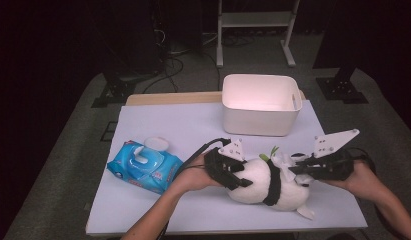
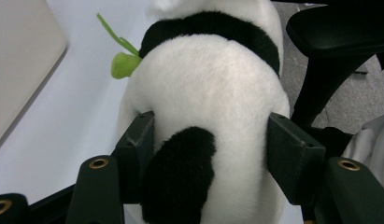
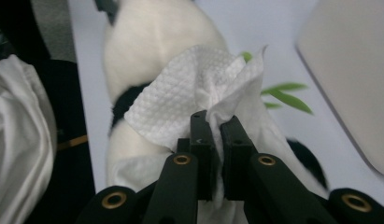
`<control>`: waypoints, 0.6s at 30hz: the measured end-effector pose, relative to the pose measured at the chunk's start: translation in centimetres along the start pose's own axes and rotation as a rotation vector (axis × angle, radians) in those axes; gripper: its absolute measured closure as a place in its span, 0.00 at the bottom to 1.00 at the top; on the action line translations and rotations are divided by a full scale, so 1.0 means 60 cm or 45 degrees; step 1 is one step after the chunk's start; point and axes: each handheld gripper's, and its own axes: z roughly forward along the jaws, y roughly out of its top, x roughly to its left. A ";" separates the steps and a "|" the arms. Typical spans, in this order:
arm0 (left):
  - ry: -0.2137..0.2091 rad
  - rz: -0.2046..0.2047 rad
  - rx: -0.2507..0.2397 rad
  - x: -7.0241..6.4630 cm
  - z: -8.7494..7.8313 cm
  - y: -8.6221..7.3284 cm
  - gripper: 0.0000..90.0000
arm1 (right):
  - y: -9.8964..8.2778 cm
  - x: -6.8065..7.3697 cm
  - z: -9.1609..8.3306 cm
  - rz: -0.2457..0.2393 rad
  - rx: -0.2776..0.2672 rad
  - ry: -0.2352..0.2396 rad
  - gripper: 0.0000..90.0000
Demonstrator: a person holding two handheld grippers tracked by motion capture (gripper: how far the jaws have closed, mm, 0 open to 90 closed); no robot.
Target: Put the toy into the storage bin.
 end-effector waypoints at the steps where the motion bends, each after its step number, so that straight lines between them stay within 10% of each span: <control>1: 0.003 -0.003 0.006 0.001 -0.001 -0.002 0.43 | 0.003 0.003 0.003 -0.013 0.005 -0.003 0.94; 11: -0.014 -0.023 -0.027 0.004 -0.001 -0.005 0.43 | -0.036 -0.012 -0.024 0.105 -0.021 -0.022 0.94; 18: 0.007 0.012 -0.019 -0.002 0.003 0.022 0.43 | -0.002 0.006 -0.002 0.012 -0.030 0.043 0.94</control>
